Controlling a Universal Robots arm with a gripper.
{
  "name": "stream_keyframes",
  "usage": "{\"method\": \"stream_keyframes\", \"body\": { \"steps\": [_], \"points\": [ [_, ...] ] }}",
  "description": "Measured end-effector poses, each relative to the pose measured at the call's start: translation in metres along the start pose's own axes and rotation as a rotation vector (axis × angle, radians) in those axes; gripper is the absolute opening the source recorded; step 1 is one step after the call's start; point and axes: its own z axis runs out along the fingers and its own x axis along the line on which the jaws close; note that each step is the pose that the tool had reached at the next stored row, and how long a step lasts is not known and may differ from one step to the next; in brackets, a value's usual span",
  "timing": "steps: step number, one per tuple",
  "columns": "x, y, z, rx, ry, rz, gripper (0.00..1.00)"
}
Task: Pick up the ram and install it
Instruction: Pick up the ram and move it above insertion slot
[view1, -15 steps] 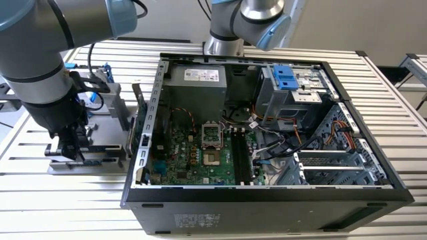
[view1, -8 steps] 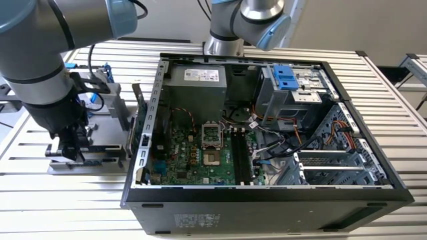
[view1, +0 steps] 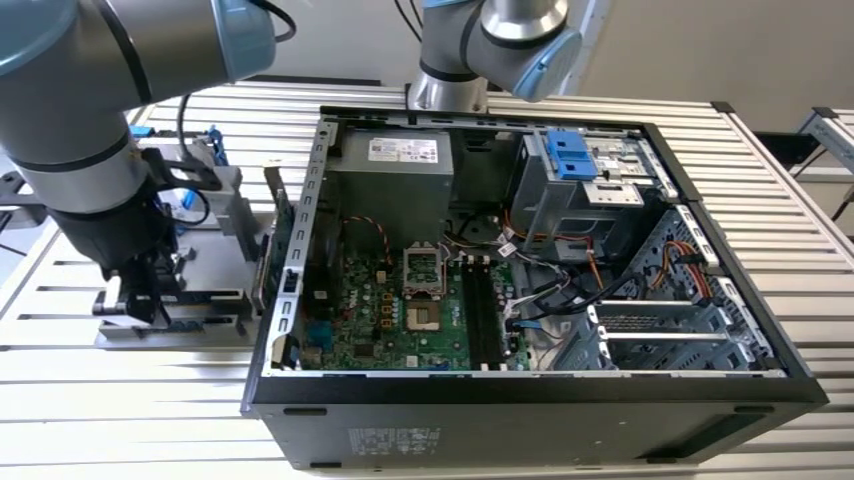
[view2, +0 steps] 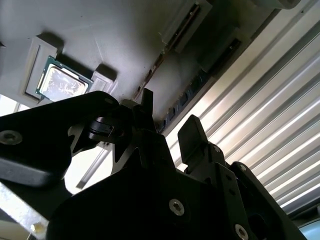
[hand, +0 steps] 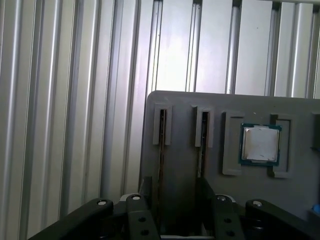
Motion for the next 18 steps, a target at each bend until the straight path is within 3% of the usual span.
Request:
{"method": "stream_keyframes", "body": {
  "steps": [18],
  "points": [
    [0.0003,-0.0004,0.0062,-0.0023,0.0000,0.000,1.00]
  ]
}}
